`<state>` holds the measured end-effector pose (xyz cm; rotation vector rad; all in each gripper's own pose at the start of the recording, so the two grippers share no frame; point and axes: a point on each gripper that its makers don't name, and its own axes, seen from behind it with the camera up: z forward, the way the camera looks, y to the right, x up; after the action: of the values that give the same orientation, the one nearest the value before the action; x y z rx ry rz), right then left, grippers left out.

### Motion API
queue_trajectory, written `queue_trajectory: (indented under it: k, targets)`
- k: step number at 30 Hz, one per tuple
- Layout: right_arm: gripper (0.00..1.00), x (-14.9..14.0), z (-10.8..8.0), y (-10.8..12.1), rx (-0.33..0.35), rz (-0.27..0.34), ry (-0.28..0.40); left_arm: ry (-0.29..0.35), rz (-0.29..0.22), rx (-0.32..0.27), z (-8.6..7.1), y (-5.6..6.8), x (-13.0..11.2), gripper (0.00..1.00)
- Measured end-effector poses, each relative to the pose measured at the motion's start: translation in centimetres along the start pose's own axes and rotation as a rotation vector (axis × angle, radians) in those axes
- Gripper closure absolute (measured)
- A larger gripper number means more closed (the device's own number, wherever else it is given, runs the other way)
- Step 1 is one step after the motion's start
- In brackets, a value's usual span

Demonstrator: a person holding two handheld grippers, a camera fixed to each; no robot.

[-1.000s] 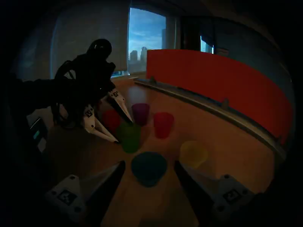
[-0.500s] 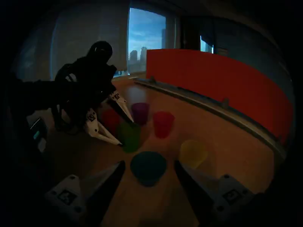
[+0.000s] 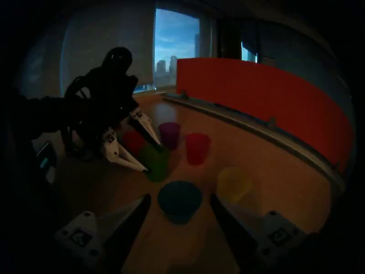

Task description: Pour water

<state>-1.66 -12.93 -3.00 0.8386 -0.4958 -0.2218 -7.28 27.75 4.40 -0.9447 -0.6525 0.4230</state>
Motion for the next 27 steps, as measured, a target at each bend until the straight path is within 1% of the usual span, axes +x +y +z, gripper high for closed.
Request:
queue_trajectory:
  k: [5, 10, 17, 27]
  targets:
    - [0.04, -0.2, 0.2, -0.1, 0.0, 0.003, -0.003, 0.03, -0.007, -0.001, -0.9, 0.0, 0.7, 0.12]
    - [0.04, -0.7, 0.5, 0.0, -0.003, -0.002, -0.014, 0.077, -0.015, 0.01, -2.2, -0.1, 1.7, 0.12]
    - [0.04, -1.3, 0.8, 0.1, -0.01, -0.014, -0.031, 0.154, -0.013, 0.057, -3.9, -0.8, 3.2, 0.12]
    - [0.05, -2.4, 1.6, 0.0, -0.011, -0.017, -0.057, 0.276, -0.028, 0.076, -6.4, -1.0, 6.0, 0.12]
